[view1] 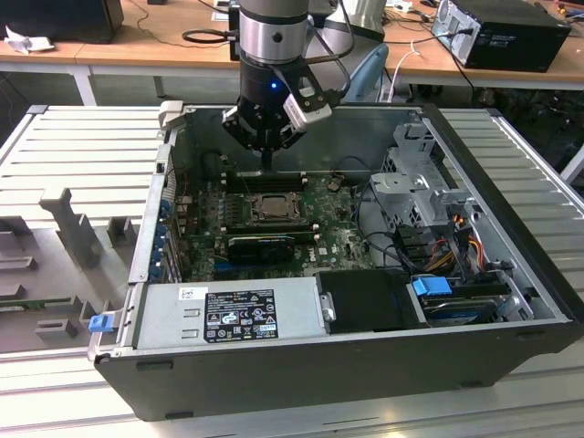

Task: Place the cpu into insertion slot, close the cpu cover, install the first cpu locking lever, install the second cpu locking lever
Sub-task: 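Install the first cpu locking lever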

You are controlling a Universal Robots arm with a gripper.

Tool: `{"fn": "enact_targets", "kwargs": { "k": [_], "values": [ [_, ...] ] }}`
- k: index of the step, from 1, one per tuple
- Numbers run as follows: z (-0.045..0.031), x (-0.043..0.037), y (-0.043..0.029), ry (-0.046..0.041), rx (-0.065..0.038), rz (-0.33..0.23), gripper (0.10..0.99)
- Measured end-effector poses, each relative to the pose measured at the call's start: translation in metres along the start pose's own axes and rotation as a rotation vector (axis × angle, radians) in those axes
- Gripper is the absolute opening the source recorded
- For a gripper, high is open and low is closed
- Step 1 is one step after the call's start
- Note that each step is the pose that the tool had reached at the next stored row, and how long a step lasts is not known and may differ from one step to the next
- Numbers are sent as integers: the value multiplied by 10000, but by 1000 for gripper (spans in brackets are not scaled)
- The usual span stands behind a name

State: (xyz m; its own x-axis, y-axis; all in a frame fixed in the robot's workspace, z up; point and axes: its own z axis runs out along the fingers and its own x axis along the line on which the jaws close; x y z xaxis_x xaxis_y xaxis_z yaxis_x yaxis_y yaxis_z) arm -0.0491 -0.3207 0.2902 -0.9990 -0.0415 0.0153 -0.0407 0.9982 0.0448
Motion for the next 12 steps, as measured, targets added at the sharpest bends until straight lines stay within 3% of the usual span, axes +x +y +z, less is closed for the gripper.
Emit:
{"fn": "enact_targets", "kwargs": {
  "k": [4, 7, 12],
  "values": [
    [3, 14, -1, 16, 5, -405, 106],
    [33, 86, 0, 8, -28, -463, 106],
    [99, 316, 6, 5, -70, -467, 106]
  ]
}}
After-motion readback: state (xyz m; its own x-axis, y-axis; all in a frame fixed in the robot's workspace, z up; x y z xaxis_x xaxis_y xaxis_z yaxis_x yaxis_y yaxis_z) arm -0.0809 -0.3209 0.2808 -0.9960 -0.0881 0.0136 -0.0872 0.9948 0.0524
